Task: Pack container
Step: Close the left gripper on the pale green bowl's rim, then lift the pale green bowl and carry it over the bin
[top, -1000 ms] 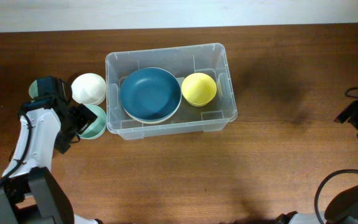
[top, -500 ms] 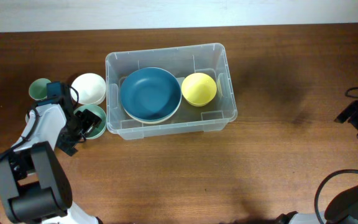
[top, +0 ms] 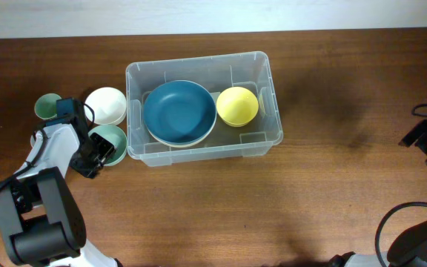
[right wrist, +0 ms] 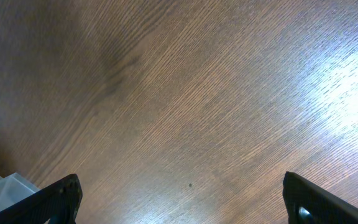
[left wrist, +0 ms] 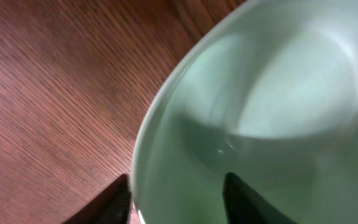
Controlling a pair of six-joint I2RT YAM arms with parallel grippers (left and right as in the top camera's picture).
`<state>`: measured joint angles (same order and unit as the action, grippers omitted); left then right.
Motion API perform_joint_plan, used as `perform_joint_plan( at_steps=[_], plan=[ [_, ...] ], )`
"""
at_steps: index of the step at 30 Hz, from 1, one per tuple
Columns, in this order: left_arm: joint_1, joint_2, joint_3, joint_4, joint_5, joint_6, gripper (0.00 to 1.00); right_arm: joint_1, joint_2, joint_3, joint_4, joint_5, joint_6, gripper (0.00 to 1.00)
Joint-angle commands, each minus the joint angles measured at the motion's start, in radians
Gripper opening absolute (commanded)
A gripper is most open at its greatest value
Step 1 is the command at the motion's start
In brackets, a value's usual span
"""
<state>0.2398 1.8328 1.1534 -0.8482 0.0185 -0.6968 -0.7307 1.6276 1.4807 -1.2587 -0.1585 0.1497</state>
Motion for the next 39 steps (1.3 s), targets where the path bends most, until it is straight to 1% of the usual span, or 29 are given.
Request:
perform_joint_plan(
  at_steps=[1,3,4,6,7,8,17,22,26,34,39],
  plan=[
    [0.003,0.012,-0.007,-0.001,0.005,-0.003,0.37,-0.003,-0.018,-0.001,0.000,-0.003,-0.003,0.99],
    [0.004,0.012,-0.007,-0.004,0.005,-0.003,0.27,-0.003,-0.018,-0.001,0.000,-0.003,-0.004,0.99],
    [0.004,0.012,-0.007,-0.006,0.005,-0.003,0.18,-0.003,-0.018,-0.001,0.000,-0.003,-0.003,0.99],
    [0.003,0.012,-0.007,-0.013,0.005,-0.003,0.08,-0.003,-0.018,-0.001,0.000,-0.003,-0.003,0.99],
    [0.003,0.012,-0.007,-0.018,0.005,-0.003,0.03,-0.003,-0.018,-0.001,0.000,-0.003,-0.003,0.99],
    [0.003,0.012,-0.007,-0.023,0.005,-0.003,0.01,-0.003,-0.018,-0.001,0.000,-0.003,-0.003,0.99],
    [0.003,0.011,-0.005,-0.069,0.001,-0.002,0.01,-0.003,-0.018,-0.001,0.000,-0.003,-0.003,0.99],
    [0.004,-0.029,0.003,-0.096,0.001,-0.002,0.01,-0.003,-0.018,-0.001,0.000,-0.003,-0.003,0.99],
    [0.003,-0.120,0.035,-0.111,0.000,0.039,0.01,-0.003,-0.018,-0.001,0.000,-0.003,-0.003,0.99],
    [0.003,-0.347,0.076,-0.130,-0.067,0.039,0.01,-0.003,-0.018,-0.001,0.000,-0.003,-0.003,0.99],
    [0.003,-0.495,0.086,-0.132,-0.070,0.039,0.01,-0.003,-0.018,-0.001,0.000,-0.003,-0.003,0.99]
  ],
)
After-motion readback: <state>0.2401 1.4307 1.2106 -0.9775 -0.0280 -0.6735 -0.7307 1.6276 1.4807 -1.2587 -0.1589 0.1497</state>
